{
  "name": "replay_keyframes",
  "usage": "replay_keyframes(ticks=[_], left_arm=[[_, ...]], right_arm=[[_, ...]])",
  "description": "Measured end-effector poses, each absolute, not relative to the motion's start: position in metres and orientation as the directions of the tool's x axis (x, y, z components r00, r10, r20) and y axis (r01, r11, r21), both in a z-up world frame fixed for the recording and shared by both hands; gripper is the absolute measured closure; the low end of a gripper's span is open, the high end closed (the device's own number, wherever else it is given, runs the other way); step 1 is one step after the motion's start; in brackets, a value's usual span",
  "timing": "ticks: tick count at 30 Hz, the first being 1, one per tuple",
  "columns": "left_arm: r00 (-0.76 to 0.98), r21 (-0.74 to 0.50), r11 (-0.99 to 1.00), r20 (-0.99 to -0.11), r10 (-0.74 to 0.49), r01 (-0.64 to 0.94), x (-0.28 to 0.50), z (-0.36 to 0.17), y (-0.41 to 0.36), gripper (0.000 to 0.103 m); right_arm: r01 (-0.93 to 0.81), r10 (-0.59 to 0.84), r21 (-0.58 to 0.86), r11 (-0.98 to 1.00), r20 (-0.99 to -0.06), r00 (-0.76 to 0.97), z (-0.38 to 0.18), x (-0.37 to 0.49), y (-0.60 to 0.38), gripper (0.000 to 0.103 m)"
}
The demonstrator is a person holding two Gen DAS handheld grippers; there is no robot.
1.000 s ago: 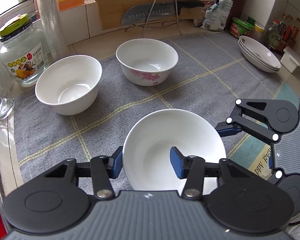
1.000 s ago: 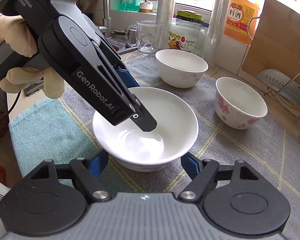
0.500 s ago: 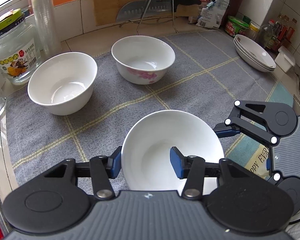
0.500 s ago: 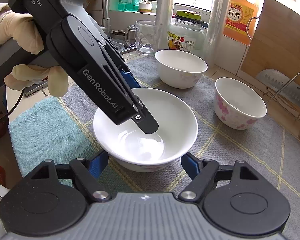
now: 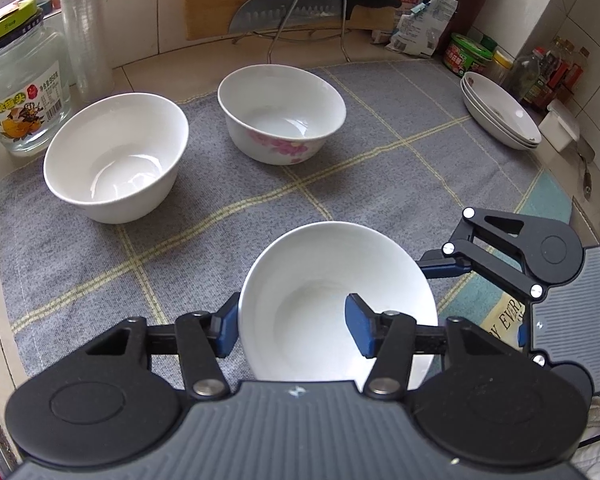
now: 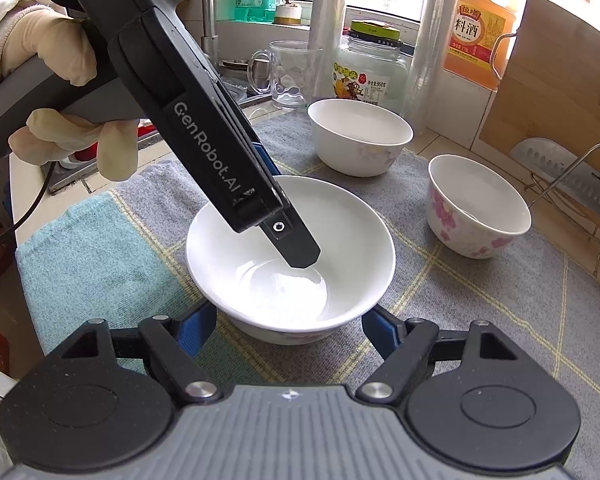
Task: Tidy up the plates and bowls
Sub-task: 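Lift the white bowl with both grippers and carry it toward the pink-flowered bowl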
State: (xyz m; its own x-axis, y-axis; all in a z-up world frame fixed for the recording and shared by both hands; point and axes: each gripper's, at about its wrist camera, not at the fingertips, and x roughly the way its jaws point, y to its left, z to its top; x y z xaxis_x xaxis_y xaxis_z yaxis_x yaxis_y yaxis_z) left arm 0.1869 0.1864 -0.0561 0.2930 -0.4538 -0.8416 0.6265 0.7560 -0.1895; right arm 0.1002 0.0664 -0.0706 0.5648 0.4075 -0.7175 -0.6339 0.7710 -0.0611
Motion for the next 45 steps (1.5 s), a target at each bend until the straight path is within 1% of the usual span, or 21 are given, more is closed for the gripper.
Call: replay_keyframes(ticks=[1,2,3,4,5,6,9,13,16,18,20,22,27,29,34,45], left_arm=[[0.293,-0.187,0.753,-0.841,-0.454,0.631,0.187,-0.056,0.186,0.046],[0.294,-0.184,0.752,-0.842,-0.454,0.633,0.187,-0.056,0.185,0.039],[0.298,-0.179,0.752,-0.841,-0.452,0.635,0.187,-0.055,0.184,0.035],[0.302,-0.176,0.751,-0.839,-0.453,0.636,0.187,-0.054,0.184,0.028],[0.304,-0.176,0.75,-0.836,-0.456,0.638,0.188,-0.054,0.185,0.027],[0.302,-0.18,0.748,-0.835,-0.459,0.639,0.188,-0.053,0.185,0.027],[0.295,-0.185,0.747,-0.837,-0.46,0.638,0.19,-0.052,0.186,0.027],[0.278,-0.203,0.747,-0.841,-0.464,0.633,0.191,-0.054,0.188,0.028],[0.267,-0.208,0.741,-0.843,-0.467,0.639,0.19,-0.055,0.187,0.029],[0.261,-0.21,0.737,-0.845,-0.467,0.642,0.19,-0.056,0.186,0.029],[0.253,-0.216,0.732,-0.844,-0.473,0.646,0.19,-0.056,0.185,0.029],[0.248,-0.22,0.731,-0.845,-0.474,0.646,0.19,-0.056,0.185,0.029],[0.226,-0.249,0.721,-0.841,-0.492,0.647,0.191,-0.057,0.184,0.033],[0.229,-0.239,0.72,-0.843,-0.486,0.651,0.19,-0.056,0.182,0.033],[0.218,-0.262,0.717,-0.837,-0.502,0.646,0.191,-0.053,0.184,0.034],[0.228,-0.24,0.7,-0.833,-0.504,0.673,0.183,-0.041,0.159,0.034]], right_arm=[[-0.634,0.406,-0.064,0.771,-0.717,0.567,-0.07,0.1,0.067,0.019],[-0.634,0.406,-0.067,0.771,-0.715,0.569,-0.07,0.1,0.067,0.019],[-0.634,0.405,-0.071,0.77,-0.713,0.572,-0.07,0.099,0.067,0.016],[-0.632,0.407,-0.075,0.771,-0.705,0.58,-0.069,0.098,0.067,0.013],[-0.631,0.412,-0.075,0.772,-0.697,0.587,-0.067,0.098,0.066,0.007],[-0.631,0.425,-0.067,0.773,-0.684,0.593,-0.064,0.098,0.065,0.004],[-0.629,0.442,-0.037,0.776,-0.68,0.585,-0.06,0.1,0.063,0.004],[-0.627,0.428,-0.043,0.778,-0.695,0.578,-0.065,0.1,0.063,0.004],[-0.631,0.425,-0.045,0.775,-0.701,0.573,-0.068,0.099,0.063,0.007],[-0.629,0.423,-0.047,0.776,-0.701,0.574,-0.068,0.099,0.064,0.012],[-0.631,0.424,-0.047,0.775,-0.701,0.574,-0.068,0.099,0.064,0.012],[-0.629,0.424,-0.048,0.776,-0.699,0.576,-0.067,0.099,0.063,0.015],[-0.628,0.421,-0.051,0.776,-0.701,0.576,-0.067,0.098,0.063,0.015],[-0.626,0.42,-0.05,0.778,-0.699,0.578,-0.066,0.098,0.064,0.015],[-0.624,0.421,-0.042,0.78,-0.702,0.574,-0.066,0.099,0.062,0.015],[-0.621,0.417,-0.049,0.783,-0.699,0.581,-0.055,0.094,0.045,0.015]])
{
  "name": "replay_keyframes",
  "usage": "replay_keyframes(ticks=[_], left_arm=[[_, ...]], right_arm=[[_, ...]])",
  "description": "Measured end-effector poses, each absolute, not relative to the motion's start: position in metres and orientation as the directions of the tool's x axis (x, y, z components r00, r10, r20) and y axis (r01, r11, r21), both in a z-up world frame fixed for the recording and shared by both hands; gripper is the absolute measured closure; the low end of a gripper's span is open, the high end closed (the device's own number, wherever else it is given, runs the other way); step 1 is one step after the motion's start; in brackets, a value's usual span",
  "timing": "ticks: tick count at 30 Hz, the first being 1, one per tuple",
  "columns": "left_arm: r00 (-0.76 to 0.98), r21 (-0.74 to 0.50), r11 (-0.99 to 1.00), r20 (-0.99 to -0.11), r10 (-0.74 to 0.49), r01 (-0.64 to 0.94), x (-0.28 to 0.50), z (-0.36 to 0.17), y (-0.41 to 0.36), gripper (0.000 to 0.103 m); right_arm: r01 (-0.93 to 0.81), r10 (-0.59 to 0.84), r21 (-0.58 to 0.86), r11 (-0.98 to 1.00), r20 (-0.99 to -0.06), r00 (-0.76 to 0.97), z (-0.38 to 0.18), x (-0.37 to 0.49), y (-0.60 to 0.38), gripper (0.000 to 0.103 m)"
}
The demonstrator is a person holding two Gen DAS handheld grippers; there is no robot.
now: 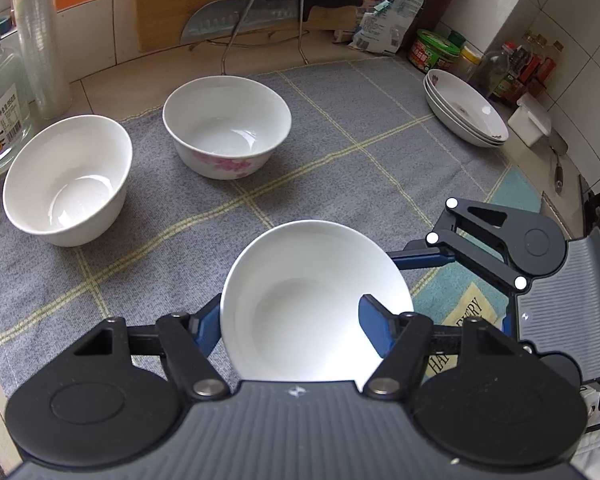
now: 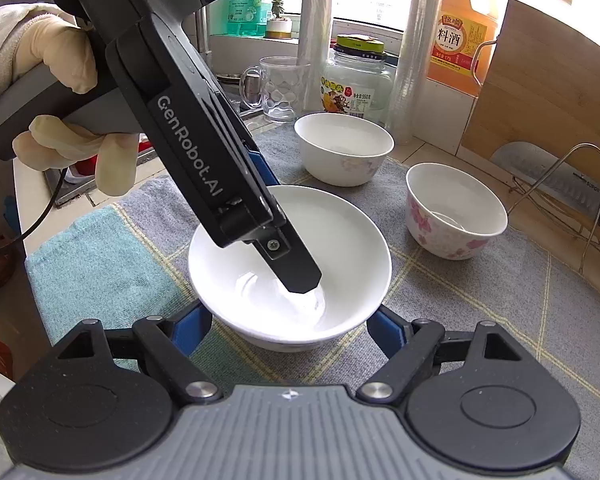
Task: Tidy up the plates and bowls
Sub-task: 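Lift the white bowl with both grippers and carry it toward the pink-flowered bowl, then lower the white bowl onto the mat beside the pink-flowered bowl with both grippers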
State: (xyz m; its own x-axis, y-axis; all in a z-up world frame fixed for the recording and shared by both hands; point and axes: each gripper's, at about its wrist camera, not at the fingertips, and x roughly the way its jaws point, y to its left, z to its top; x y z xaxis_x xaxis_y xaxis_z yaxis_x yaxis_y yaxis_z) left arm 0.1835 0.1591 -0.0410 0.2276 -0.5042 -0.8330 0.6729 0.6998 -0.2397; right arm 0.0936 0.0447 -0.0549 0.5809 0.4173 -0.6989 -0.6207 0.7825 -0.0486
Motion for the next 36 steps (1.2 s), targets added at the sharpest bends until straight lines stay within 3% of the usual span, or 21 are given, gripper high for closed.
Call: replay_keyframes(ticks=[22,36], left_arm=[[0.195,-0.233,0.616,-0.815,-0.546,0.752,0.177,-0.036,0.037,0.034],[0.178,-0.247,0.611,-0.816,-0.549,0.752,0.189,-0.05,0.007,0.034]], right_arm=[[-0.519,0.312,-0.085,0.85,-0.712,0.628,-0.045,0.078,-0.064,0.015],[-0.486,0.277,-0.08,0.87,-0.737,0.617,-0.056,0.091,-0.092,0.015]])
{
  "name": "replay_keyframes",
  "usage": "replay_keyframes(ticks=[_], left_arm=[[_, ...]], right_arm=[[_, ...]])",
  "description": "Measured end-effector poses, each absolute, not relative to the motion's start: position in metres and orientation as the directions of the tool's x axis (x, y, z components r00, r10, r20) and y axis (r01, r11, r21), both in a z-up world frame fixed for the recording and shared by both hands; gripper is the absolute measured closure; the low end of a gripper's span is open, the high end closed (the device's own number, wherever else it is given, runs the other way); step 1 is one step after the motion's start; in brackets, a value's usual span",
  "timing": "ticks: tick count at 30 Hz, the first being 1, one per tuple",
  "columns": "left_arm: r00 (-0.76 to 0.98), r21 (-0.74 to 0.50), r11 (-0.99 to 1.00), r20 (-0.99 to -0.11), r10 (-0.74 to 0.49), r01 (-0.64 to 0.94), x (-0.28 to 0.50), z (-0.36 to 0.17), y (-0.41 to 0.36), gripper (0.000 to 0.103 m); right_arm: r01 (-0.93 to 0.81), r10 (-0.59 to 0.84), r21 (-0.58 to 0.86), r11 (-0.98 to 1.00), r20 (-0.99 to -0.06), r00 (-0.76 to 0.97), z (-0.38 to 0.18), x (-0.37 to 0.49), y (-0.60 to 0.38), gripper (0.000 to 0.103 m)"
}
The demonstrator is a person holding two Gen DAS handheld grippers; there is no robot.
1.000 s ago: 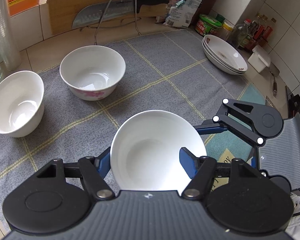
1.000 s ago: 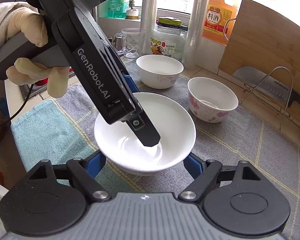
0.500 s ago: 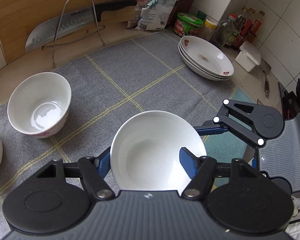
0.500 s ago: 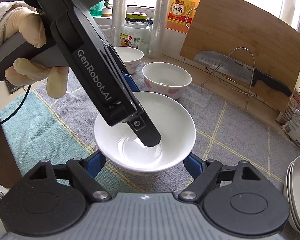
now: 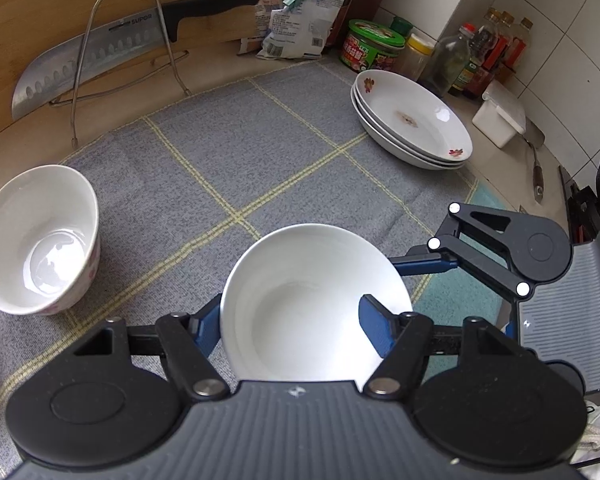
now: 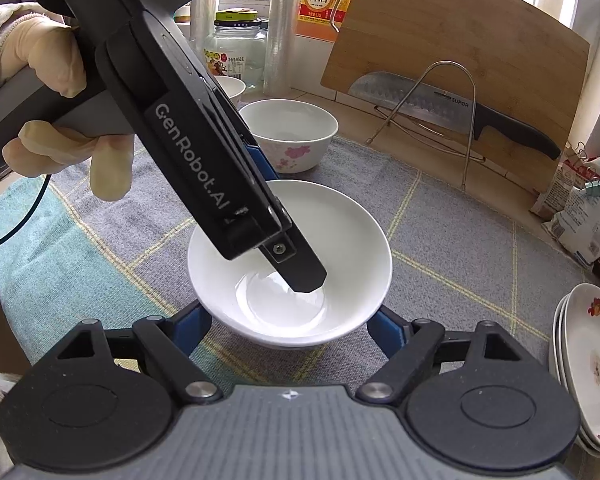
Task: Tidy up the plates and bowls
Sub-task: 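Lower the white bowl onto the mat beside the pink-flowered bowl with both grippers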
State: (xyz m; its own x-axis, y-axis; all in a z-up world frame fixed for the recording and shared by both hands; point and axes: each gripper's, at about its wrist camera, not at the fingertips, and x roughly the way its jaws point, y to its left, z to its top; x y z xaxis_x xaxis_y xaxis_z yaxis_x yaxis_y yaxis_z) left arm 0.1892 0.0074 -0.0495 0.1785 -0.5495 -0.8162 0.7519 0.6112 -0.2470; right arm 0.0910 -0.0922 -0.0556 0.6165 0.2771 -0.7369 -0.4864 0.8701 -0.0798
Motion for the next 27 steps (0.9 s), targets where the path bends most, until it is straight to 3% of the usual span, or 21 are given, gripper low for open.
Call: replay_keyframes(ticks=[18,23,26,27], left_arm=[[0.172,-0.263,0.614,-0.813,-0.557,0.744,0.194,-0.06,0.0,0.034],[0.18,-0.26,0.611,-0.806,-0.563,0.748,0.192,-0.06,0.0,0.021],[0.207,-0.239,0.62,-0.803,-0.559,0.748,0.191,-0.059,0.002,0.018],[0.214,-0.234,0.624,-0.803,-0.556,0.745,0.191,-0.059,0.003,0.018]], right_arm=[[-0.471,0.27,-0.05,0.881,-0.765,0.585,-0.063,0.101,-0.101,0.015],[-0.471,0.276,-0.04,0.881,-0.765,0.582,-0.064,0.103,-0.102,0.015],[-0.472,0.287,-0.033,0.881,-0.757,0.587,-0.062,0.102,-0.104,0.0],[-0.475,0.293,-0.034,0.879,-0.748,0.596,-0.061,0.1,-0.105,0.0]])
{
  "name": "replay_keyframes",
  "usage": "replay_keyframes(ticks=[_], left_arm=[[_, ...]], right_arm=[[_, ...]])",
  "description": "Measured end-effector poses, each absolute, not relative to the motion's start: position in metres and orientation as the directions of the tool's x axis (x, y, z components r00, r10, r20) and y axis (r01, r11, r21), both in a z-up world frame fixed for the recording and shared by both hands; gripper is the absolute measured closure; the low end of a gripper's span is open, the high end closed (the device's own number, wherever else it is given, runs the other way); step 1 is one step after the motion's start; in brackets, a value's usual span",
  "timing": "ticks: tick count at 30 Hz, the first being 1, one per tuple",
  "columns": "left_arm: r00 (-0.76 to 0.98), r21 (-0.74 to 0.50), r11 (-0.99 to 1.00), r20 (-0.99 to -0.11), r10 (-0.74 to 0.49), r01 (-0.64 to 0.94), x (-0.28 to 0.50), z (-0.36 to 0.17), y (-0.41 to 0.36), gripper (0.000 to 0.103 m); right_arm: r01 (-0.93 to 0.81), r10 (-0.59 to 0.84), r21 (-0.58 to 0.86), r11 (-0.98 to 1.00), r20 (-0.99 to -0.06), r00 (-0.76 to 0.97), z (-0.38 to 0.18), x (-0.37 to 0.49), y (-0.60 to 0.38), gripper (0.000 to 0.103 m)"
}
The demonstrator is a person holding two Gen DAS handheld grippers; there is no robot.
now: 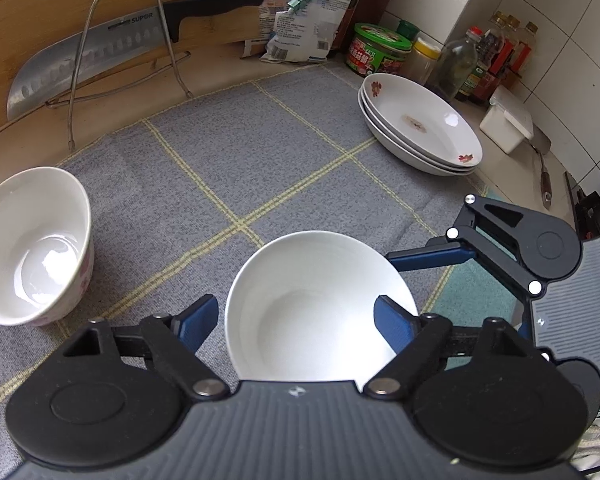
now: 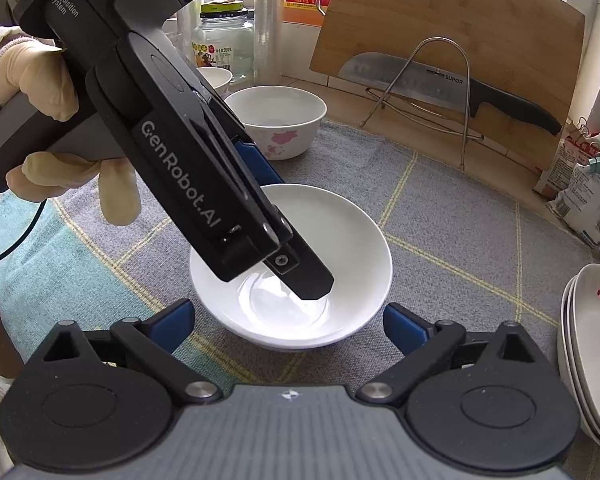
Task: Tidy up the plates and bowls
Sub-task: 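Lower the white bowl onto the mat beside the pink-flowered bowl with both grippers, then open both grippers and withdraw them from the white bowl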
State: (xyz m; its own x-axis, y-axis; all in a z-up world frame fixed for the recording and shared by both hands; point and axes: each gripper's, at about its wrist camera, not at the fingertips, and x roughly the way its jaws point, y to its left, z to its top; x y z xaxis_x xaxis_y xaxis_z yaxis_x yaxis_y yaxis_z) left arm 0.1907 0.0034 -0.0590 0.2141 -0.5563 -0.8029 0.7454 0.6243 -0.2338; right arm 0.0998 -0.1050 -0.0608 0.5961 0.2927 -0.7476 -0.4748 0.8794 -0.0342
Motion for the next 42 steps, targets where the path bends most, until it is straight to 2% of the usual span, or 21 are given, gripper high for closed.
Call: replay_keyframes(ticks=[10,21,31,42], left_arm=[[0.385,-0.14,0.668,-0.724,-0.573,0.731,0.167,-0.036,0.028,0.01],[0.62,-0.085,0.82,-0.611,-0.492,0.566,0.138,-0.018,0.068,0.006],[0.741,-0.008,0.916,-0.586,-0.329,0.4,0.124,-0.03,0.097,0.005],[0.772,0.001,0.953,-0.587,-0.245,0.303,0.142,-0.051,0.099,0.005]], right_arm=[[-0.48,0.322,0.012,0.877,-0.756,0.57,-0.055,0.093,-0.114,0.0],[-0.458,0.297,0.005,0.889,-0.768,0.568,-0.034,0.099,-0.124,0.0],[-0.475,0.371,0.084,0.876,-0.746,0.553,-0.005,0.125,-0.119,0.0],[-0.509,0.415,0.118,0.853,-0.745,0.523,0.011,0.161,-0.103,0.0]])
